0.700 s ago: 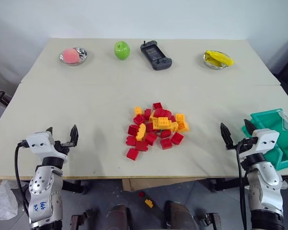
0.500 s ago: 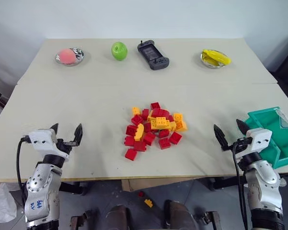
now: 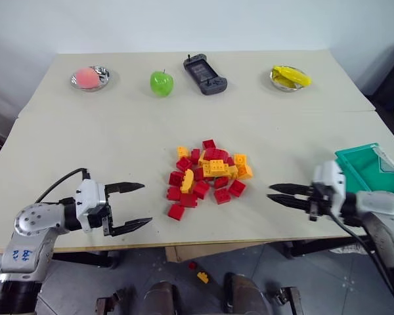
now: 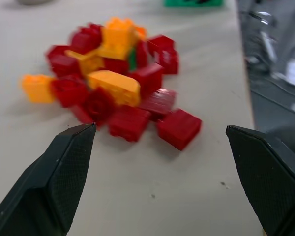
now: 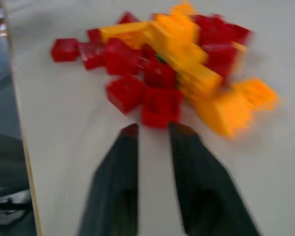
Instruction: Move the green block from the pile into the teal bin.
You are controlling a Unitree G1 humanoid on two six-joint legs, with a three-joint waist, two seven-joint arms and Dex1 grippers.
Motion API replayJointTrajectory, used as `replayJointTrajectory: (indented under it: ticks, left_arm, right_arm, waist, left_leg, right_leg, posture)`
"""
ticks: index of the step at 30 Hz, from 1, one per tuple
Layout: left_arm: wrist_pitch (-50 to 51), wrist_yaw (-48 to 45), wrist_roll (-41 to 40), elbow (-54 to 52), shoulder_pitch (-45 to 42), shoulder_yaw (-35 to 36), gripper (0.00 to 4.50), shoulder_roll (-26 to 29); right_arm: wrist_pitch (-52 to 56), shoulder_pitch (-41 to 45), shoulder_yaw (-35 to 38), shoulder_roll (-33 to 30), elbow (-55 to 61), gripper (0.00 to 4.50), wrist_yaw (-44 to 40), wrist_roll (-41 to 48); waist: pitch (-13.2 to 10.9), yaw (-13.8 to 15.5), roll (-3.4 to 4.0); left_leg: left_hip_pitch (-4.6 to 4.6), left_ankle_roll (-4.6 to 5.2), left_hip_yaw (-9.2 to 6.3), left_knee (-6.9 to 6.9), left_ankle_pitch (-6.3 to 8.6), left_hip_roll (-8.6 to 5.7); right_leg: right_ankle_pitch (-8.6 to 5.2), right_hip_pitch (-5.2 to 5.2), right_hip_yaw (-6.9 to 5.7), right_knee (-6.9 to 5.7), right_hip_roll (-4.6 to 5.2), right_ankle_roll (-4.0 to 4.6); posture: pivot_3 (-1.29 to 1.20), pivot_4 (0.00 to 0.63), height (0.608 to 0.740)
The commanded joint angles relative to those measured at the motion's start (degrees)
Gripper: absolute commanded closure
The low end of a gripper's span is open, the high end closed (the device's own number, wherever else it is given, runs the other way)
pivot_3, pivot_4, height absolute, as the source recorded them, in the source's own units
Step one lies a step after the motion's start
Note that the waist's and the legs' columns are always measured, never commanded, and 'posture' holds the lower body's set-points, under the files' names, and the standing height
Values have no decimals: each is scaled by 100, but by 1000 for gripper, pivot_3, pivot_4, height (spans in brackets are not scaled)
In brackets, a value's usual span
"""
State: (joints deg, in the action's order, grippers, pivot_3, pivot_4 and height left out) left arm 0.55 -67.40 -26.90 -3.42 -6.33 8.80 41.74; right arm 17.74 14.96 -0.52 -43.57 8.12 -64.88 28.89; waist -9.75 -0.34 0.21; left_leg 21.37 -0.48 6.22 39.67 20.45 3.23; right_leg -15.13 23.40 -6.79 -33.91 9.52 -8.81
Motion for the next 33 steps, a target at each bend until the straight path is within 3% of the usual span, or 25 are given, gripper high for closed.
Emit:
replayJointTrajectory:
  ticks: [1,4,9,15,19,25,33]
  left_arm:
    - [-135,3,60,33,-166,-67,0,-87]
    - [-144,193,140,-108,-132,-178,0,-264]
    - [-126,414,190,-321,95,-182,0,-399]
    - [-131,641,191,-416,254,-156,0,-480]
    - [-129,780,203,-341,210,-138,0,-556]
    - [-188,1181,264,81,-103,22,0,-721]
    - [-263,1440,335,377,-266,84,0,-834]
  right_arm:
    - [210,405,-579,509,185,4482,480,-392]
    - [426,1156,-1172,1336,-244,4482,1067,-901]
    - [271,2126,-1188,1909,-1416,4482,1664,-1456]
    - [-329,2991,-766,2052,-3068,4482,1925,-1703]
    - [-866,3278,-810,1949,-3835,4482,1682,-1980]
    - [-628,2820,-957,1632,-2594,4482,477,-1670]
    - [104,1887,-995,859,-1107,4482,18,-1669]
  waist:
    - [0,9,0]
    - [0,4,0]
    - [-1,12,-1]
    - [-1,-16,-2]
    - [-1,-49,-2]
    - [-2,-142,-1]
    - [-2,-119,-2]
  left_leg:
    - [4,-1,1,0,0,0]
    - [7,-2,13,1,4,-1]
    - [10,-2,17,0,4,0]
    - [10,-2,24,-5,5,2]
    - [9,-2,28,-9,5,3]
    - [5,-3,32,-18,4,4]
    - [2,-3,37,-20,4,3]
  right_leg:
    - [0,3,0,0,0,0]
    - [1,9,-2,1,0,-1]
    - [1,18,-5,-4,0,-1]
    - [1,21,-5,-2,0,-1]
    - [1,22,-5,0,0,-1]
    - [1,23,-7,1,0,-2]
    - [1,22,-7,4,0,-2]
  posture:
    - [0,150,740]
    - [0,150,740]
    - [0,150,740]
    - [0,150,740]
    - [0,150,740]
    - [0,150,740]
    - [0,150,740]
